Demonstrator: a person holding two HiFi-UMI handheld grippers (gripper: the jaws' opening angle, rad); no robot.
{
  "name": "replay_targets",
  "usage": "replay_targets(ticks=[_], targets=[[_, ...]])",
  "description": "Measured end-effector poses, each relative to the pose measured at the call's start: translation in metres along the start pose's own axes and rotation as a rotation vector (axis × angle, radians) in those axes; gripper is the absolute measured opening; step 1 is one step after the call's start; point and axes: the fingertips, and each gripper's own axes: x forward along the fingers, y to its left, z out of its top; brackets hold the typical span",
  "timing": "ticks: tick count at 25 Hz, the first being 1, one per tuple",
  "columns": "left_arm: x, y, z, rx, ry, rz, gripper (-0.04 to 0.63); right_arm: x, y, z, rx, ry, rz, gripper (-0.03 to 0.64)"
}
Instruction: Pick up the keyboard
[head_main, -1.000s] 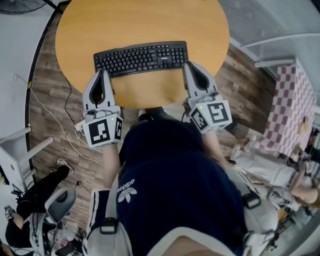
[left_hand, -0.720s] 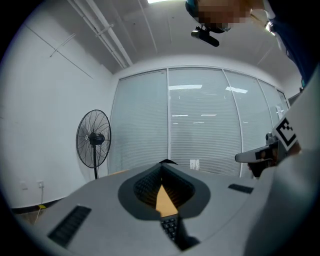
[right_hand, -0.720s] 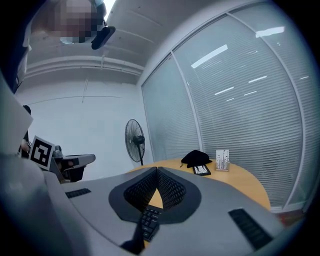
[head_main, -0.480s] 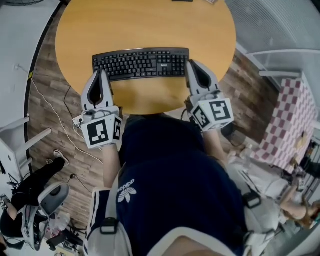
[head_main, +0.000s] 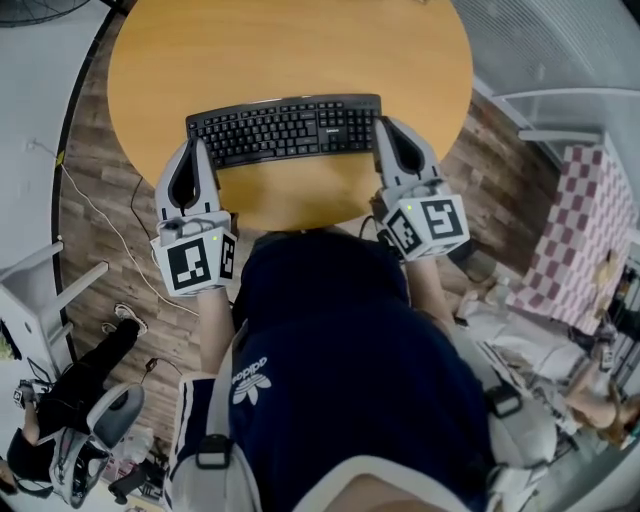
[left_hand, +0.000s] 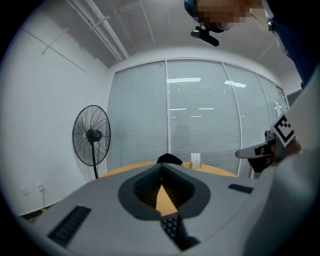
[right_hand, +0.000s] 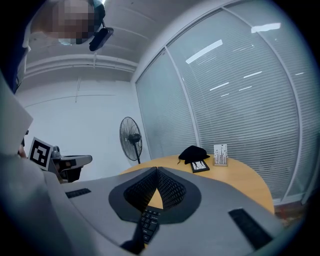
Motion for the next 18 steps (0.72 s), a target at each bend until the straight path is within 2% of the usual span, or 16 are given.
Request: replay_targets(ticks=[8,18], targets=[[0.004,0.013,0.0,0.009,-0.006,-0.042,0.003,0.005,0.009,0.0,0.001,-0.015,-0.048,0.003],[0.012,0.042,-0.01,-0.004,0.019,-0.043,0.003,0.018,0.013,0.002,-0.003,-0.016,-0.065,0.003]])
